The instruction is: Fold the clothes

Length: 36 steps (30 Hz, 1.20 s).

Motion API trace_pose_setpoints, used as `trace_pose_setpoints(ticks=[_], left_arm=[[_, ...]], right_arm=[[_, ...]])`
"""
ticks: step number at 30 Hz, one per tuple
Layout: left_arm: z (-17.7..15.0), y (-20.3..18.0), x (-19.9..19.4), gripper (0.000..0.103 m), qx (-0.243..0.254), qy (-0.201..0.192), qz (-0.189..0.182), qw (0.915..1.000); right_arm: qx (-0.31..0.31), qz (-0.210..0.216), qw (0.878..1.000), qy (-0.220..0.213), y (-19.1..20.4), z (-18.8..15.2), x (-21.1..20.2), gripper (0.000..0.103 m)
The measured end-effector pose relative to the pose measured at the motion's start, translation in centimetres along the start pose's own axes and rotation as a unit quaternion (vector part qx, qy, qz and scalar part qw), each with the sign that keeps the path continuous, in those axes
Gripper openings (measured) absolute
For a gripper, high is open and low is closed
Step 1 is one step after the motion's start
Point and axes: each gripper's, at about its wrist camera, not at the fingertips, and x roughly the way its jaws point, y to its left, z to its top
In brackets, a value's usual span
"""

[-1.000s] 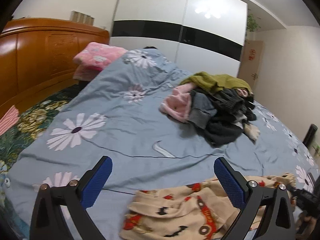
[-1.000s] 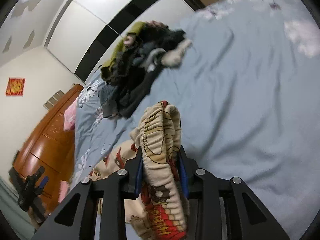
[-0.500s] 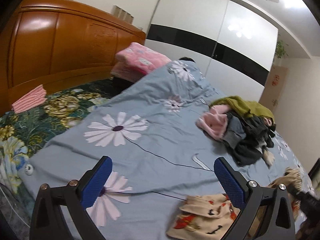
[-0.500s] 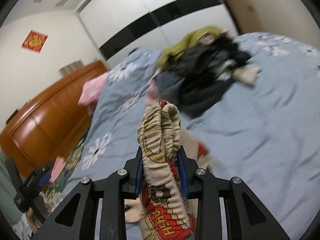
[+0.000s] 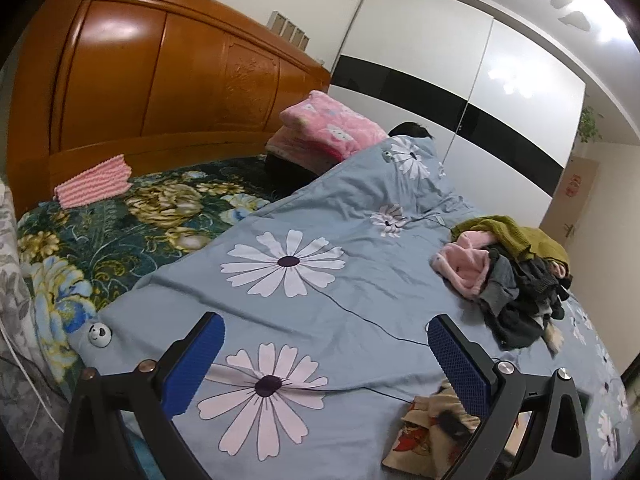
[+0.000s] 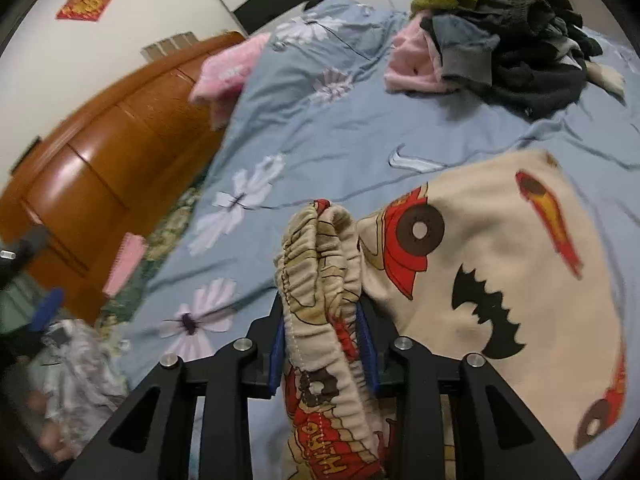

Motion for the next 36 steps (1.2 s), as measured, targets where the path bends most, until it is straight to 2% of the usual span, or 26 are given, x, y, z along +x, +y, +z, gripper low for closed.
trace_pose_setpoints(ticks=[1, 4, 9, 13, 15, 17, 21, 22, 24, 26, 28, 30, 32, 33, 34, 36], left_arm=[[0.0, 0.0, 0.0, 0.103, 0.002, 0.001, -0.002, 1.0], [0.0, -0.3, 0.2, 0.103, 0.008, 0.005, -0.009, 0.9999], [-0.4, -3.0, 0.7, 0.103, 0.026, 0.014, -0.048, 0.9984], [-0.9, -5.5, 1.3, 0.103, 0.036, 0.022, -0.06, 0.9973], [-1.5, -6.7, 1.7, 0.103, 0.039, 0.039, -0.09, 0.9944], [-2.6, -7.9, 2.5, 0.103, 0.05, 0.057, -0.11, 0.991], [-5.4, -8.6, 4.2, 0.103, 0.071, 0.078, -0.067, 0.9922], [-6.1, -8.2, 4.9, 0.103, 0.061, 0.091, -0.066, 0.9918], [-7.3, -8.0, 6.0, 0.103, 0.042, 0.125, -0.091, 0.9871], [-8.8, -8.7, 7.2, 0.103, 0.045, 0.148, -0.105, 0.9824], [-10.1, -9.3, 8.3, 0.103, 0.073, 0.141, -0.072, 0.9846], [-11.4, -9.3, 9.7, 0.103, 0.099, 0.136, -0.027, 0.9854], [-12.3, -8.5, 11.3, 0.103, 0.099, 0.157, -0.005, 0.9825], [-12.3, -7.7, 11.6, 0.103, 0.085, 0.171, -0.011, 0.9816], [-11.9, -6.8, 11.4, 0.103, 0.063, 0.176, -0.021, 0.9821], [-11.0, -5.1, 11.1, 0.103, 0.025, 0.186, -0.044, 0.9813]], right_arm=[[0.002, -0.003, 1.0, -0.001, -0.1, -0.2, 0.3, 0.037], [0.0, 0.001, 1.0, -0.007, -0.2, -0.4, 0.2, 0.046], [-0.027, 0.03, 0.998, -0.039, 1.0, 1.1, -3.8, 0.074], [-0.045, 0.083, 0.993, -0.071, 1.5, 3.2, -7.7, 0.076], [-0.048, 0.082, 0.991, -0.09, 0.8, 4.4, -9.7, 0.083], [-0.052, 0.053, 0.991, -0.109, -0.7, 5.5, -11.5, 0.084], [-0.046, -0.015, 0.993, -0.112, -5.5, 6.0, -12.9, 0.084], [-0.038, -0.021, 0.993, -0.106, -6.7, 5.8, -12.8, 0.084], [-0.019, -0.021, 0.996, -0.09, -8.7, 5.2, -12.5, 0.084], [-0.006, -0.013, 0.997, -0.074, -9.9, 4.4, -11.6, 0.084], [0.003, -0.007, 0.998, -0.06, -10.4, 3.6, -10.5, 0.084], [-0.007, -0.049, 0.998, -0.049, -10.8, 3.1, -9.0, 0.084], [-0.025, -0.101, 0.994, -0.029, -11.3, 2.2, -7.4, 0.084], [-0.023, -0.104, 0.994, -0.016, -11.8, 2.0, -6.8, 0.084], [-0.008, -0.087, 0.996, -0.011, -12.5, 1.9, -6.7, 0.084], [0.044, -0.024, 0.999, -0.014, -14.5, 1.8, -7.4, 0.084]])
